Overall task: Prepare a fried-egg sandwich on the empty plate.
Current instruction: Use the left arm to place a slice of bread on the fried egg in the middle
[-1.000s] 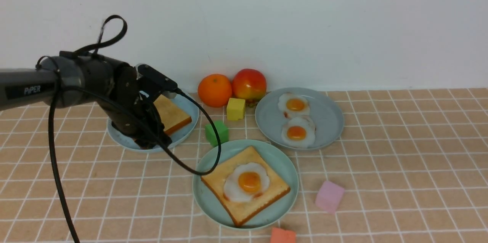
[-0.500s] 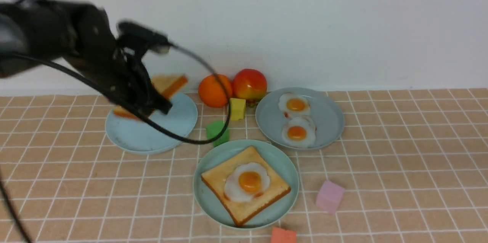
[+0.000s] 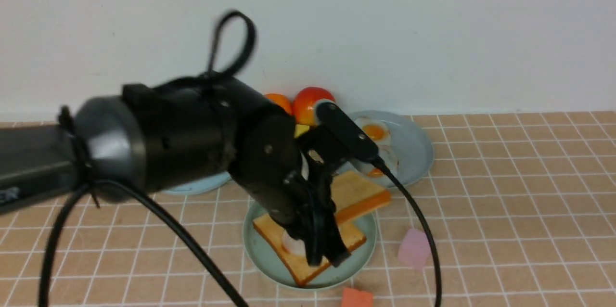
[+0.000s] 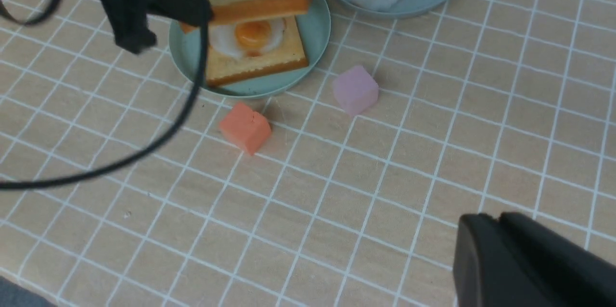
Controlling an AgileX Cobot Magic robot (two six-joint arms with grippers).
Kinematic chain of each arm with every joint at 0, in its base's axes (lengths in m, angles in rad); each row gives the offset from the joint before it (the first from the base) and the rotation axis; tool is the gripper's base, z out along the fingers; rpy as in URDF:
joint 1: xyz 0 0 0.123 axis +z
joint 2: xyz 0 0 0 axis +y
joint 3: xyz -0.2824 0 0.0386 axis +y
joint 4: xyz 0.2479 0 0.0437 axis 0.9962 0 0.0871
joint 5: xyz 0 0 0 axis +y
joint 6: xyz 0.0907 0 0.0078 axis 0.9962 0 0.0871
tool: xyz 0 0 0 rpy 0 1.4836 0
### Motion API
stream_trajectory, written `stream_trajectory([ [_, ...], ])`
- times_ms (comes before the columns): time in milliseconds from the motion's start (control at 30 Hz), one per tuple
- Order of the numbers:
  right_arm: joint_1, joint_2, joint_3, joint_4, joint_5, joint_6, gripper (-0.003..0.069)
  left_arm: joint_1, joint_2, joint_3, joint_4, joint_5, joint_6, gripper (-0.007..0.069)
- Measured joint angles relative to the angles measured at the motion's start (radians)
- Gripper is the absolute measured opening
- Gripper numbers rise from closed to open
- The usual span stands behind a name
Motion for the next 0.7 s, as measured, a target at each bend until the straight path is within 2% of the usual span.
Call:
stream_trajectory([
  [433,0.000,-0.009,0.001,0.000,0.022,-0.001,0.0073,-0.003,0.066,0.000,0.081,-0.010,-0.070,0.0022],
  [700,0.000,-0.009,0.001,0.000,0.022,-0.001,0.0077,-0.003,-0.022,-0.005,0.190,0.063,-0.224,0.0022],
])
